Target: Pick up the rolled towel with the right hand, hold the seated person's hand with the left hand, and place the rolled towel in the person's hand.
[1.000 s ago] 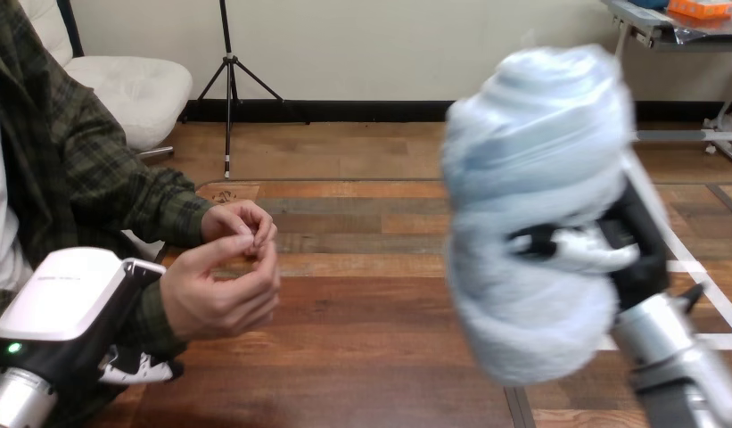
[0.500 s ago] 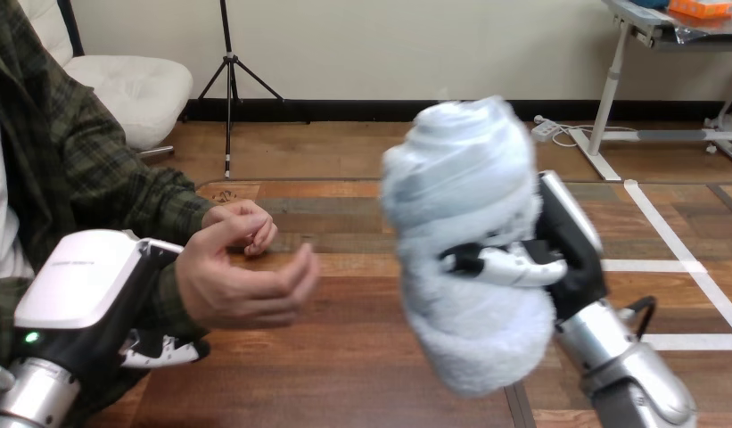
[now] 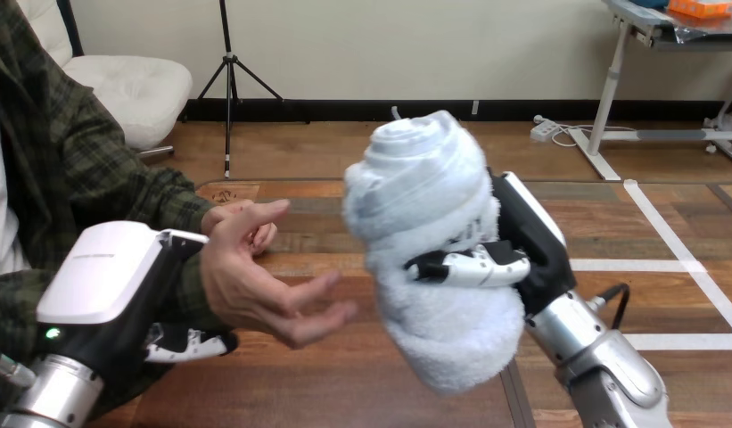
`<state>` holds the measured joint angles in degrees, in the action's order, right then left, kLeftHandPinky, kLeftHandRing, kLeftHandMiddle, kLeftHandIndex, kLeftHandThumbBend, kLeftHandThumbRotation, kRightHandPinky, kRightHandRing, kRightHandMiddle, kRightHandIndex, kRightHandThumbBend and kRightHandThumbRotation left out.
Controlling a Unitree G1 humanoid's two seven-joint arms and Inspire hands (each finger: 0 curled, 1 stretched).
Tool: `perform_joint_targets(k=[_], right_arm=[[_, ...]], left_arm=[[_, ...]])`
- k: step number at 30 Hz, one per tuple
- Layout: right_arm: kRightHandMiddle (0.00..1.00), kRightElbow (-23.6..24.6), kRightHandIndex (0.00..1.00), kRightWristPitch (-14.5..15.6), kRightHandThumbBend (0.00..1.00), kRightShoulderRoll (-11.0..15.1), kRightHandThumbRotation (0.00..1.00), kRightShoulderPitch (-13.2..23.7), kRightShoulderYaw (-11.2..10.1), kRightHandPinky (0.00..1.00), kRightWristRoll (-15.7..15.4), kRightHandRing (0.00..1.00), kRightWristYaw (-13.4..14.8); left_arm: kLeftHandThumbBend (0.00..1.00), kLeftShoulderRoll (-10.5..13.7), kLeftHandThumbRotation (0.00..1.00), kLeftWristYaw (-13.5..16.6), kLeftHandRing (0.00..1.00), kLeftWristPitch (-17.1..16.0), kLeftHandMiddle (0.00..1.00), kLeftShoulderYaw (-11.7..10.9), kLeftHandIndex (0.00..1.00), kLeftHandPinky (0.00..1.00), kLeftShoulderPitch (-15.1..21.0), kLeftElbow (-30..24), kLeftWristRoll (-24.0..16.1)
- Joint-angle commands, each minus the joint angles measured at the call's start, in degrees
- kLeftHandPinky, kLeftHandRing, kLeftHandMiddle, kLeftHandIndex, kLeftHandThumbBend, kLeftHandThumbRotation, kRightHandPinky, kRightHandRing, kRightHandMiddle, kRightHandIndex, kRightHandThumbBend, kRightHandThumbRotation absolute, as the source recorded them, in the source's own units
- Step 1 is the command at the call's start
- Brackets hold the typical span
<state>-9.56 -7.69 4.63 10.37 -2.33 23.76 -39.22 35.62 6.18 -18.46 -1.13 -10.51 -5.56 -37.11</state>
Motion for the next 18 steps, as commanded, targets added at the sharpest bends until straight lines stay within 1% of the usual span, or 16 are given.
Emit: perform_joint_targets(k=[1,6,9,12,15,18], right_arm=[[0.24,-3.4,0.34,-4.8,0.75,-0.9,0.0,7.7,0.0,0.09,-1.0,0.16,-0.9],[0.24,-6.8,0.34,-6.2,0.75,-1.4,0.0,9.1,-0.1,0.09,-1.2,0.16,-1.9],[0.24,-8.9,0.34,-7.9,0.75,-1.4,0.0,10.0,0.0,0.1,-2.3,0.16,-1.9],[0.24,-11.0,0.34,-9.0,0.76,-1.8,0.0,10.9,-0.1,0.1,-2.3,0.16,-2.5],[0.24,-12.6,0.34,-9.8,0.76,-1.9,0.0,11.7,0.0,0.1,-2.6,0.16,-2.8],[0.24,-14.8,0.34,-10.9,0.76,-2.0,0.0,12.7,-0.1,0.1,-2.6,0.16,-3.7]], left_arm=[[0.89,-2.0,0.0,-0.6,0.31,-0.3,0.36,0.4,0.38,0.29,1.7,-5.8,1.2],[0.9,-3.0,0.0,-1.0,0.31,0.1,0.36,0.5,0.37,0.28,1.7,-7.2,0.6],[0.9,-3.8,0.0,-0.8,0.3,-0.4,0.35,0.6,0.37,0.28,1.7,-7.7,0.7],[0.92,-4.3,0.0,-0.2,0.3,-1.7,0.35,0.8,0.37,0.27,1.9,-7.5,0.8],[0.92,-4.8,0.0,-0.6,0.29,-1.8,0.35,1.0,0.36,0.26,1.9,-7.7,1.1],[0.92,-5.4,0.0,-0.6,0.29,-1.8,0.34,1.2,0.36,0.25,1.9,-8.6,0.6]])
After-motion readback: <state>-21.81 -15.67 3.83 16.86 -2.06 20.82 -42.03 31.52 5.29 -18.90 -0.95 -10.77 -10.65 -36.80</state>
